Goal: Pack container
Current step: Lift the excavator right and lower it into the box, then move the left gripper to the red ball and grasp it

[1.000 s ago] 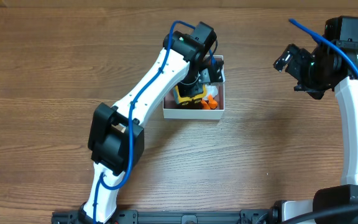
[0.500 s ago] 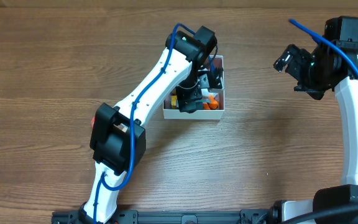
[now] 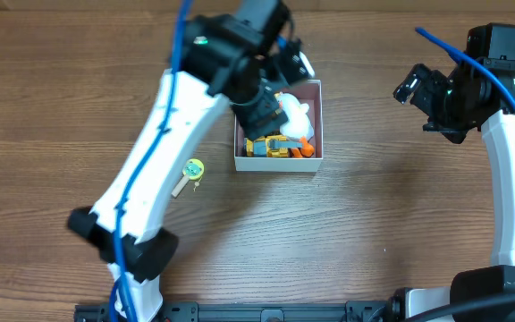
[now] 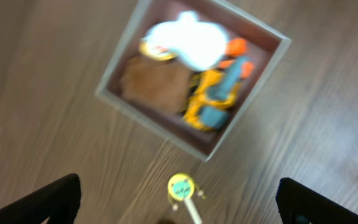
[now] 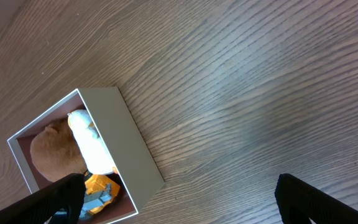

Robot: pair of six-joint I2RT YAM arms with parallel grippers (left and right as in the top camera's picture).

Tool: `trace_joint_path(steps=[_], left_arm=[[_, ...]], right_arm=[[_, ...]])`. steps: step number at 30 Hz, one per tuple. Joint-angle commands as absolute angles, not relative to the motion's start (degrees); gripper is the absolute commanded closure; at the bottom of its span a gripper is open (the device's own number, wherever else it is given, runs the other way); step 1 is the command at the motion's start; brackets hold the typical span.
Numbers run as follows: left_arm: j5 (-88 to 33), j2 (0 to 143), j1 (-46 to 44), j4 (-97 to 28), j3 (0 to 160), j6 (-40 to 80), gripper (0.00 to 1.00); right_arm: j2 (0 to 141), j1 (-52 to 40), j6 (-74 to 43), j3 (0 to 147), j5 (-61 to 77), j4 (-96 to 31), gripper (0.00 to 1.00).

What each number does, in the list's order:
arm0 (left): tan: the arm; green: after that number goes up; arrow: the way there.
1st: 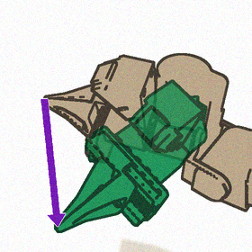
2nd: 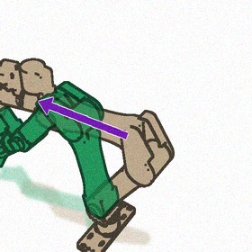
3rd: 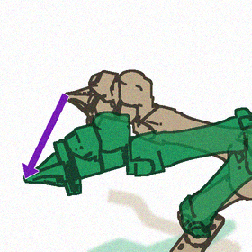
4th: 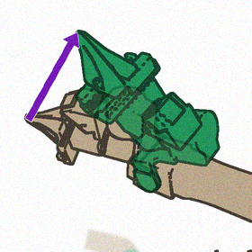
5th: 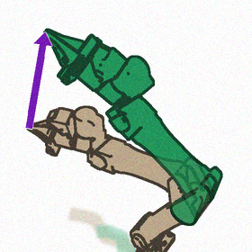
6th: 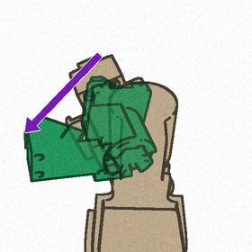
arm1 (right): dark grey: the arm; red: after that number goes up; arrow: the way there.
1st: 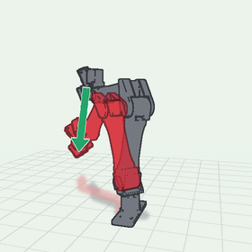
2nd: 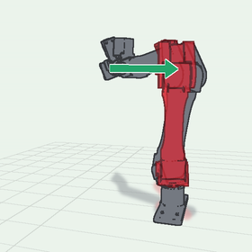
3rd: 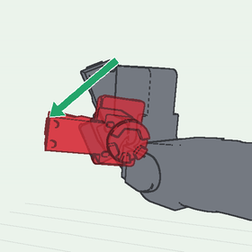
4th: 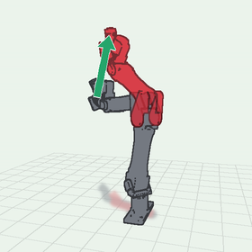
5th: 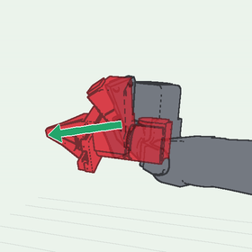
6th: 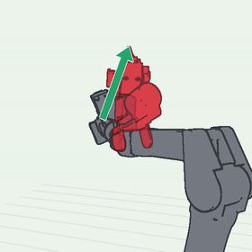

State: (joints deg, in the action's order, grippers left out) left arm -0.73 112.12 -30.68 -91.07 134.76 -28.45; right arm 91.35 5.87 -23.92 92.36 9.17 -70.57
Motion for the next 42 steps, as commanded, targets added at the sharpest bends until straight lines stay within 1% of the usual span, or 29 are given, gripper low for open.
trace_joint_path(steps=[1, 2, 3, 4, 5, 6, 8, 12, 14, 18, 20, 22, 25, 26, 27, 29, 32, 42], left_arm=[[7.11, 110.04, -24.56, -91.61, 135.87, -14.76, 0.16], [6.98, 110.10, -23.18, -92.03, 135.79, -12.25, 0.21], [6.48, 110.30, -21.32, -92.88, 135.48, -8.38, 0.23], [5.63, 110.69, -17.17, -95.81, 133.71, -1.10, 0.26], [5.34, 111.04, -15.18, -96.82, 132.46, 1.72, 0.28], [3.31, 111.09, -12.97, -96.82, 129.64, 3.99, 0.27], [0.58, 111.13, -10.17, -96.79, 124.79, 4.08, 0.25], [0.14, 111.11, -6.20, -95.90, 115.18, 2.74, 0.30], [0.01, 110.76, -4.97, -96.84, 112.64, 2.13, 0.36], [-1.98, 103.72, -4.43, -96.84, 108.09, 3.14, 0.37], [-1.28, 98.13, -4.43, -96.53, 104.73, 4.99, 0.35], [1.69, 91.48, -4.40, -93.76, 99.61, 8.62, 0.30], [5.50, 81.52, -4.40, -84.95, 87.02, 13.43, 0.09], [5.45, 77.52, -4.40, -79.00, 79.09, 13.50, 0.06], [5.43, 76.31, -4.40, -76.31, 75.53, 13.43, 0.05], [5.15, 75.64, -4.38, -71.53, 69.23, 13.56, 0.05], [4.40, 77.89, -3.88, -65.41, 63.86, 14.52, 0.06], [4.14, 91.50, -0.08, -56.95, 62.65, 15.31, 0.10]], right_arm=[[90.76, 5.82, -23.53, 93.76, 9.08, -70.48, 0.00], [90.76, 5.80, -23.53, 93.76, 9.08, -70.48, 0.00], [90.76, 5.82, -23.53, 93.76, 9.06, -70.50, 0.00], [90.76, 5.82, -23.53, 93.76, 9.06, -70.52, 0.00], [90.76, 5.82, -23.53, 93.76, 9.08, -70.59, 0.00], [90.76, 5.82, -23.53, 93.76, 9.06, -70.61, 0.00], [90.76, 5.80, -23.53, 93.76, 9.08, -70.63, 0.00], [90.76, 5.80, -23.53, 93.76, 9.06, -70.65, 0.00], [90.76, 5.82, -23.53, 93.76, 9.06, -70.72, 0.00], [90.76, 5.80, -23.55, 93.76, 9.08, -71.24, 0.00], [90.76, 5.80, -23.53, 93.76, 9.08, -71.57, 0.00], [90.76, 5.80, -23.53, 93.76, 9.06, -71.88, 0.00], [90.76, 5.82, -23.53, 93.76, 9.08, -72.18, 0.00], [90.76, 5.80, -23.53, 93.76, 9.06, -72.55, 0.00], [90.76, 5.80, -23.53, 93.76, 9.06, -72.71, 0.00], [90.76, 5.82, -23.53, 93.76, 9.06, -73.12, 0.00], [90.76, 5.80, -23.53, 93.76, 9.06, -73.95, 0.00], [90.76, 5.80, -23.53, 93.76, 9.04, -74.96, 0.00]])
